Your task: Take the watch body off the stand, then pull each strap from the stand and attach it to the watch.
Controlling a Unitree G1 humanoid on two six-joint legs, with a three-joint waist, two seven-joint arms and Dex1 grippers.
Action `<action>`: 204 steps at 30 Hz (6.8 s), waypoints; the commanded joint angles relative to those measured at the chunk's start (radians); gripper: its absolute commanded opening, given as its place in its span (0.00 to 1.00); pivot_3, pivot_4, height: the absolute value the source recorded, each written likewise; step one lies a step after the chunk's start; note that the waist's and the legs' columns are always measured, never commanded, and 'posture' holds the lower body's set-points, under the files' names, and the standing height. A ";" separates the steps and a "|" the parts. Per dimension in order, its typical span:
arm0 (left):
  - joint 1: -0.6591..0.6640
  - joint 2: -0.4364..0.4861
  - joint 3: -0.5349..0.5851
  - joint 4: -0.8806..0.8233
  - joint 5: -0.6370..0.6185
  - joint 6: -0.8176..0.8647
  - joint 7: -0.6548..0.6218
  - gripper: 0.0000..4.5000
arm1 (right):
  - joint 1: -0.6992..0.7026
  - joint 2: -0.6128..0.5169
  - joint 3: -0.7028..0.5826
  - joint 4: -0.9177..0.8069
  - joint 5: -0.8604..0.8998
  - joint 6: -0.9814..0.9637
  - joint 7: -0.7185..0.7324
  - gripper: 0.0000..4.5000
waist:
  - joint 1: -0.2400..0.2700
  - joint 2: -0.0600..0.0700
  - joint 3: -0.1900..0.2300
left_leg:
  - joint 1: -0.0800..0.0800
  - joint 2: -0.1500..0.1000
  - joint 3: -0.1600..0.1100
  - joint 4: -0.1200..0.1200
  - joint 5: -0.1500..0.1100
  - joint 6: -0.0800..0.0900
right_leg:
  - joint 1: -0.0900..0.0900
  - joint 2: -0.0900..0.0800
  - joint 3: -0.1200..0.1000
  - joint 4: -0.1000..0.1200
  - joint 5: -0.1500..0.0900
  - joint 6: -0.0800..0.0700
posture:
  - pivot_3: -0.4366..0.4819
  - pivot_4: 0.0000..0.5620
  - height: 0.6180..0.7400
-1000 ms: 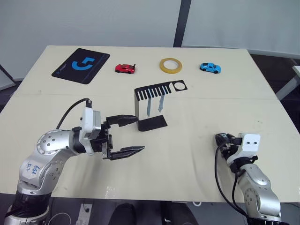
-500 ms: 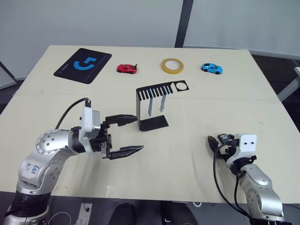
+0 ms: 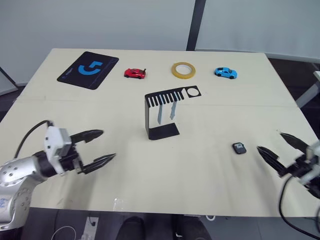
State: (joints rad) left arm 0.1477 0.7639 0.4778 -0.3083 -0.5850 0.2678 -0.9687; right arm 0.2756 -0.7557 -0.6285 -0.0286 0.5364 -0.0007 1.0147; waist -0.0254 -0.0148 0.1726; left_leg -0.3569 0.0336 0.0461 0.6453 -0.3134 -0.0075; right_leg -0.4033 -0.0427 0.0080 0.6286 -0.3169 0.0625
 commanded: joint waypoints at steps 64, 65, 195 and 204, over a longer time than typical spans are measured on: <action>-0.325 -0.680 -0.567 -0.039 0.605 0.041 0.897 1.00 | -0.250 0.102 0.258 -0.249 0.134 -0.028 0.098 0.98 | 0.007 0.003 0.001 | 0.006 0.002 0.002 0.003 -0.006 0.000 | 0.008 0.000 0.000 -0.001 0.001 0.003 | 0.48 0.27 1.00; -0.335 -0.683 -0.565 -0.036 0.607 0.049 0.902 1.00 | -0.250 0.103 0.259 -0.250 0.133 -0.027 0.096 0.98 | 0.009 0.003 0.001 | 0.006 0.002 0.002 0.003 -0.006 0.000 | 0.008 0.000 0.000 -0.001 0.001 0.003 | 0.48 0.27 1.00; -0.527 -0.813 -0.561 0.005 0.703 0.255 1.064 0.00 | -0.551 0.481 0.926 -0.287 -0.728 -0.041 -0.665 0.01 | 0.000 0.001 0.001 | -0.011 -0.001 0.000 0.007 -0.003 -0.001 | -0.011 -0.001 -0.001 0.011 0.002 0.004 | 0.48 0.27 1.00; -0.522 -0.809 -0.560 0.002 0.706 0.252 1.063 0.00 | -0.461 0.407 0.876 -0.340 -0.686 -0.098 -0.613 0.01 | -0.001 0.000 0.001 | -0.011 -0.001 0.000 0.007 -0.003 -0.001 | -0.011 -0.001 -0.001 0.010 0.002 0.004 | 0.48 0.27 1.00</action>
State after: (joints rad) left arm -0.3761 -0.0436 -0.0862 -0.2963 0.1184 0.5304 0.0919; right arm -0.1815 -0.3444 0.2659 -0.3127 -0.1734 -0.0658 0.3918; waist -0.0259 -0.0148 0.1733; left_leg -0.3680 0.0321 0.0466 0.6522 -0.3159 -0.0086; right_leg -0.4143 -0.0440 0.0070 0.6387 -0.3151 0.0661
